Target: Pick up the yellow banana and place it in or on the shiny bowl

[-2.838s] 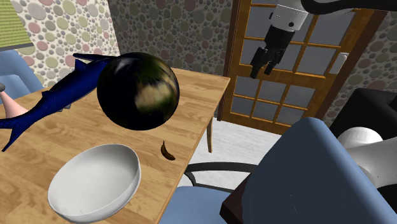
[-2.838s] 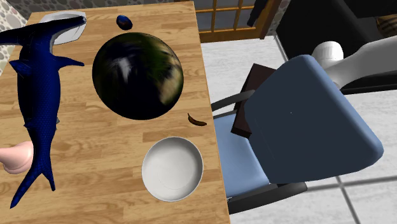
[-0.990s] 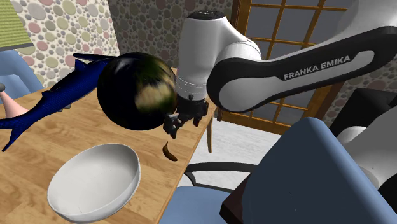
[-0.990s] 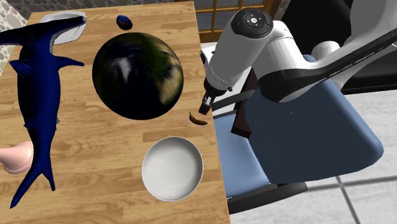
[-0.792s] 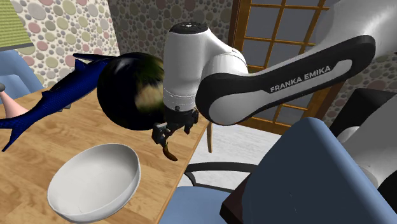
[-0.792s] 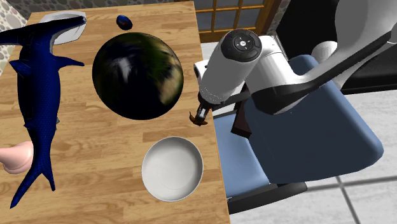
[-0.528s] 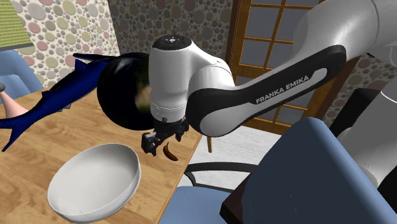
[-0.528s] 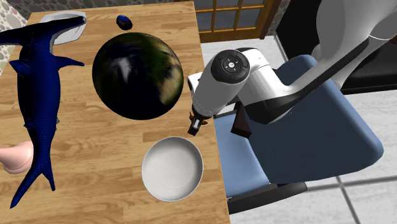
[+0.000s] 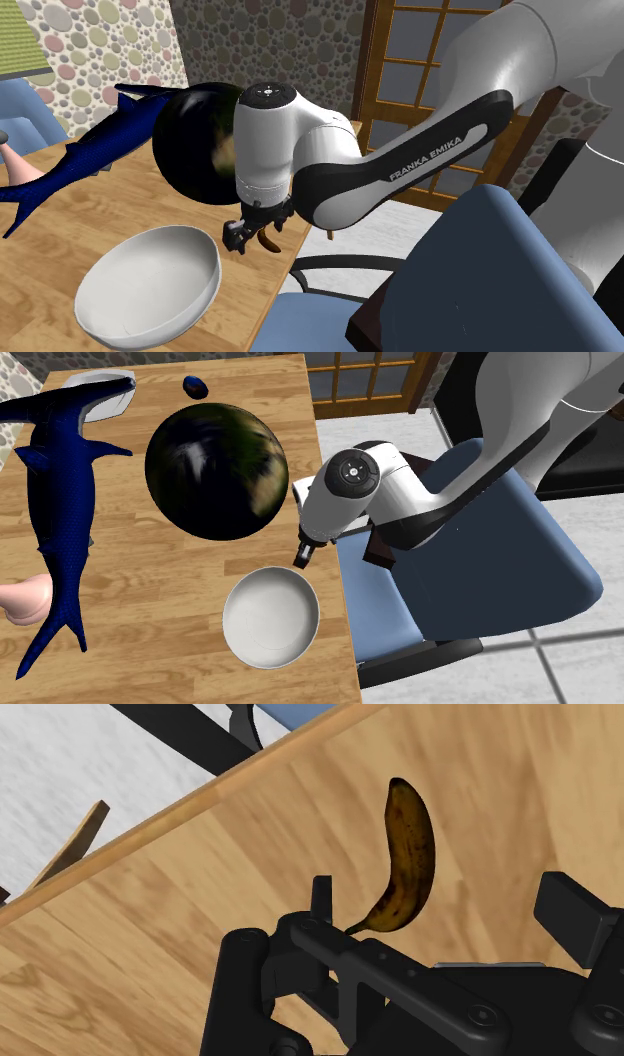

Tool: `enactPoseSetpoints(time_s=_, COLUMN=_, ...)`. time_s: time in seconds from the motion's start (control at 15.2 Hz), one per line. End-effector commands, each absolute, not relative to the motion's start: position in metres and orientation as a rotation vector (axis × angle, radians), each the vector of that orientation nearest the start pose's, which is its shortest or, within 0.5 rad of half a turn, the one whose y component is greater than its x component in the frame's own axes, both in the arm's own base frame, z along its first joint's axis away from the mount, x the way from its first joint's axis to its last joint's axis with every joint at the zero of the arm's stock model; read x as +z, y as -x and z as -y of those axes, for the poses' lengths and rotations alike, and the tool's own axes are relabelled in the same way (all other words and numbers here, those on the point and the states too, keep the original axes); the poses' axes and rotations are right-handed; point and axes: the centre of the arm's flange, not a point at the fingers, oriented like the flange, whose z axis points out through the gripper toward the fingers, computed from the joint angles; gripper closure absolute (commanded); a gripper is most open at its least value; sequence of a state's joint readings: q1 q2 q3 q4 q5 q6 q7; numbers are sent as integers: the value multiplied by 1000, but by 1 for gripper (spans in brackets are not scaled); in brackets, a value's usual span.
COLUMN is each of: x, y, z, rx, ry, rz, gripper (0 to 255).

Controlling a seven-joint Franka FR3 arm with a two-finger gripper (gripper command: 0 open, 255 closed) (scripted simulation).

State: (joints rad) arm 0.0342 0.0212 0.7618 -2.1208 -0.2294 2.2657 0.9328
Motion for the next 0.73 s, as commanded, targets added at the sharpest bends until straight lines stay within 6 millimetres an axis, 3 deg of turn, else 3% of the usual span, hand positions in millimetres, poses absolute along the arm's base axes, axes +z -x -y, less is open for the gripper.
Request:
enactPoseSetpoints(time_s=0.0, x=416, y=-396, z=-393, rx=-338, ry=3135, rz=-3, gripper=0)
enactPoseSetpoints(time_s=0.33, x=416, y=-396, z=-393, rx=-338, ry=3135, rz=-3, gripper=0)
enactPoseSetpoints(time_s=0.4, x=416, y=-396, z=-393, rx=-338, ry=3135, rz=-3, gripper=255)
enactPoseSetpoints(time_s=0.66, x=416, y=-396, z=-393, rx=-338, ry=3135, rz=-3, gripper=255)
